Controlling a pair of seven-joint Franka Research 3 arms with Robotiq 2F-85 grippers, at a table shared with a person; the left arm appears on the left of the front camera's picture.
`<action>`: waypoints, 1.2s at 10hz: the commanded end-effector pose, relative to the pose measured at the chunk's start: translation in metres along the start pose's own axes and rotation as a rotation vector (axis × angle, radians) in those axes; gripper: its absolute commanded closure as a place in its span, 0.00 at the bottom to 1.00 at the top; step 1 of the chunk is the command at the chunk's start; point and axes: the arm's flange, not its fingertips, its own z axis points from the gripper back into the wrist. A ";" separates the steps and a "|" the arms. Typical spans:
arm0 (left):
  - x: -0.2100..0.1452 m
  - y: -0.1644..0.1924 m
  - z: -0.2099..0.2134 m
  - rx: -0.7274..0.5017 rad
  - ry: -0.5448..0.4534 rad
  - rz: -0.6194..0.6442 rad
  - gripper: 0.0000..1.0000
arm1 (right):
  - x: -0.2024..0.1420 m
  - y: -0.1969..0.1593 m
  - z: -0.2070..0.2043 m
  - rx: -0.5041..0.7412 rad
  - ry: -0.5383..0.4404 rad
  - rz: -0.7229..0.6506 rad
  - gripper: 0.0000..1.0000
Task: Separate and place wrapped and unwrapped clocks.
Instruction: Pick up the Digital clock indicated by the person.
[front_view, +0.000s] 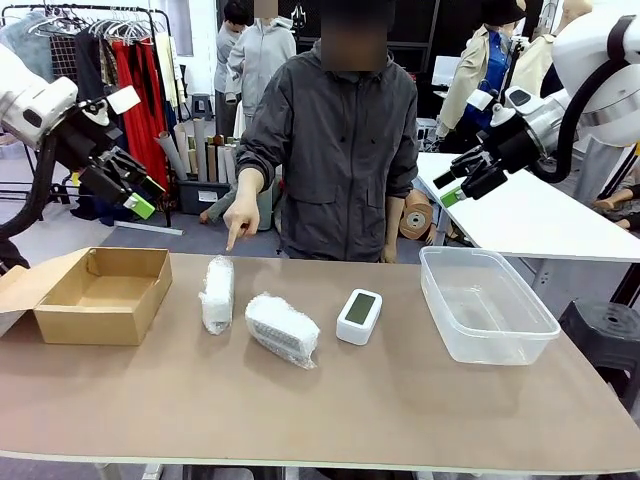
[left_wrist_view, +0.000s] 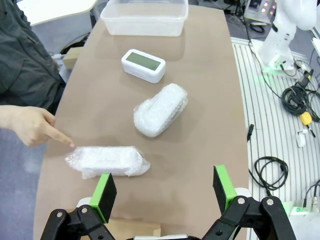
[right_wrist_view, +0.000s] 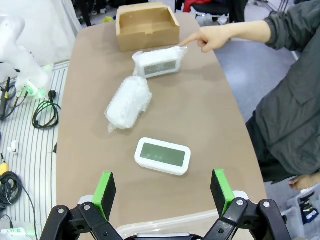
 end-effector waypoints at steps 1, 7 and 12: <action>0.000 0.000 0.001 -0.001 -0.005 -0.001 0.00 | 0.001 0.000 -0.001 -0.003 0.001 0.003 0.00; 0.000 0.000 0.001 -0.001 -0.005 -0.001 0.00 | 0.001 0.000 -0.001 -0.003 0.001 0.003 0.00; 0.000 0.000 0.001 -0.001 -0.005 -0.001 0.00 | 0.001 0.000 -0.001 -0.003 0.001 0.003 0.00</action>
